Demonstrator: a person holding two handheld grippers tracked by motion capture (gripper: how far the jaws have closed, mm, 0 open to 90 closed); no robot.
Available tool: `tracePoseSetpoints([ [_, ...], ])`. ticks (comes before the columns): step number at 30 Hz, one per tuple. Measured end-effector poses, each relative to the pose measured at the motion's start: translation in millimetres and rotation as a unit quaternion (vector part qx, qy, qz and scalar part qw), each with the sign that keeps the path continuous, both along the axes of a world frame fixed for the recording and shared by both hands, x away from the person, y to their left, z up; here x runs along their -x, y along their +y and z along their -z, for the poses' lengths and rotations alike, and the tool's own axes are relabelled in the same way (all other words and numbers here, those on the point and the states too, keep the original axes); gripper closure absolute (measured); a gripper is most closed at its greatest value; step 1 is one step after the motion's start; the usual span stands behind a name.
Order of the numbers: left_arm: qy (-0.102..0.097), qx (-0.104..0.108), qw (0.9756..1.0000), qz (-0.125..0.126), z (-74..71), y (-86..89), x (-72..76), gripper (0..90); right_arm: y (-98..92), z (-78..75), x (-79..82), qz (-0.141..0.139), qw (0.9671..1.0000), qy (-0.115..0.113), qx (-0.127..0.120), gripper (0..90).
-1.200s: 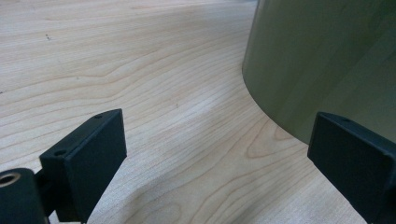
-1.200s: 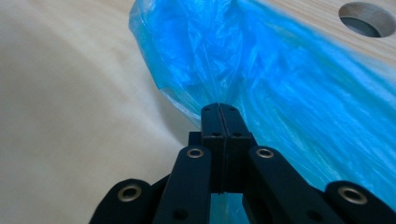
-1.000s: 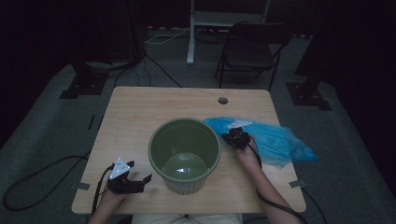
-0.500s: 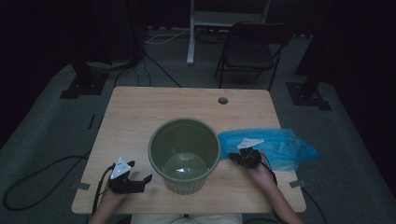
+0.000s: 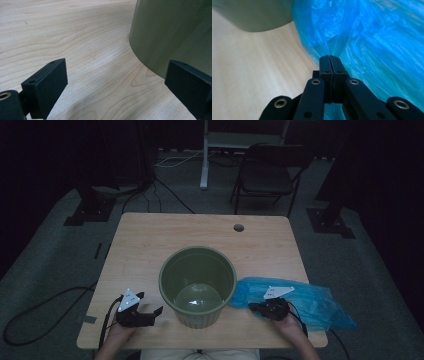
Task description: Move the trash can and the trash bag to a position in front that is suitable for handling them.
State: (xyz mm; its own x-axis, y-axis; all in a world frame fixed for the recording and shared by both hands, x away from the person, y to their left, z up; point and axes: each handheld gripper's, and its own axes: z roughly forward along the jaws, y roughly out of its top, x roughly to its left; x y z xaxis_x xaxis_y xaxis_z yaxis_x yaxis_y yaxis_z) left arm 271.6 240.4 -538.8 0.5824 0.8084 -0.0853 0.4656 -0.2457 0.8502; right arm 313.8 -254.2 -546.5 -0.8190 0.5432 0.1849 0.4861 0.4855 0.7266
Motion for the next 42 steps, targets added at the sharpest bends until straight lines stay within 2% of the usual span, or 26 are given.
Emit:
tracePoseSetpoints([
  [4,0.000,-0.001,1.0000,-0.002,0.0,0.6,0.0,5.1,-5.0,0.5,-0.5,-0.012,0.9999,0.009,-0.006,89.5],
  [6,0.000,0.000,1.0000,-0.004,0.3,1.0,-0.4,5.1,-4.8,-0.1,1.2,-0.005,1.0000,0.006,-0.002,88.9],
  [8,0.001,-0.001,1.0000,-0.002,0.5,0.5,-0.7,5.1,-2.2,-1.2,2.8,0.002,1.0000,0.002,0.000,79.5],
  [9,0.001,-0.002,1.0000,-0.002,0.4,0.1,-0.5,5.1,1.3,-2.9,3.9,0.002,1.0000,0.007,0.005,71.1],
  [10,0.001,-0.002,1.0000,-0.001,0.3,-0.5,-0.3,5.1,1.3,-2.9,3.9,0.002,1.0000,0.007,0.005,71.1],
  [12,-0.001,-0.003,1.0000,0.001,-0.2,-0.8,0.3,5.1,5.3,-9.9,6.4,0.006,0.9999,0.008,0.012,58.1],
  [14,0.000,-0.003,1.0000,0.000,-0.2,-0.2,0.1,5.0,5.0,-18.3,8.6,0.004,0.9999,0.012,0.003,53.2],
  [18,0.000,-0.002,1.0000,0.000,-0.1,0.1,-0.1,5.1,-1.3,-38.4,15.7,0.020,0.9998,-0.005,-0.006,43.7],
  [20,0.000,-0.003,1.0000,0.000,0.0,0.2,0.0,5.1,-8.4,-47.6,19.8,0.032,0.9992,-0.021,-0.011,40.8],
  [22,0.001,-0.001,1.0000,-0.001,0.1,0.1,-0.2,5.0,-19.6,-54.3,21.0,0.061,0.9974,-0.038,-0.007,39.5],
  [23,0.000,-0.002,1.0000,-0.001,0.1,0.1,-0.3,5.1,-27.4,-56.3,20.0,0.079,0.9959,-0.044,-0.004,39.5],
  [25,0.000,-0.002,1.0000,-0.001,0.0,-0.2,-0.4,5.1,-46.5,-57.7,15.8,0.128,0.9906,-0.049,-0.001,38.3],
  [27,0.001,-0.002,1.0000,-0.001,0.2,-0.5,-0.5,5.0,-66.4,-57.9,11.0,0.179,0.9825,-0.052,0.008,37.9],
  [28,0.001,-0.002,1.0000,-0.001,0.2,-0.5,-0.5,5.0,-66.4,-57.9,11.0,0.179,0.9825,-0.052,0.008,37.9],
  [29,0.001,-0.002,1.0000,-0.001,0.2,-0.5,-0.5,5.0,-74.8,-57.3,8.5,0.200,0.9780,-0.054,0.017,37.9],
  [30,0.002,-0.002,1.0000,0.000,0.7,-0.7,-1.2,5.0,-74.8,-57.3,8.5,0.200,0.9780,-0.054,0.017,37.0],
  [31,0.002,-0.003,1.0000,0.000,0.9,-0.9,-1.3,5.0,-95.9,-52.2,-1.7,0.261,0.9630,-0.051,0.044,35.1],
  [33,0.003,0.000,1.0000,0.000,1.1,-1.2,-1.4,5.0,-109.7,-46.0,-10.7,0.292,0.9544,-0.039,0.050,34.5],
  [36,0.004,0.000,1.0000,0.000,1.5,-1.4,-1.6,5.1,-122.2,-36.8,-22.8,0.311,0.9486,-0.028,0.051,35.7],
  [38,0.004,0.000,1.0000,0.000,1.6,-1.3,-1.8,5.0,-125.1,-30.2,-30.6,0.318,0.9461,-0.019,0.061,35.5],
  [42,0.004,0.002,1.0000,-0.001,1.3,-0.7,-1.4,5.1,-121.0,-15.2,-39.0,0.313,0.9456,-0.002,0.087,35.0],
])
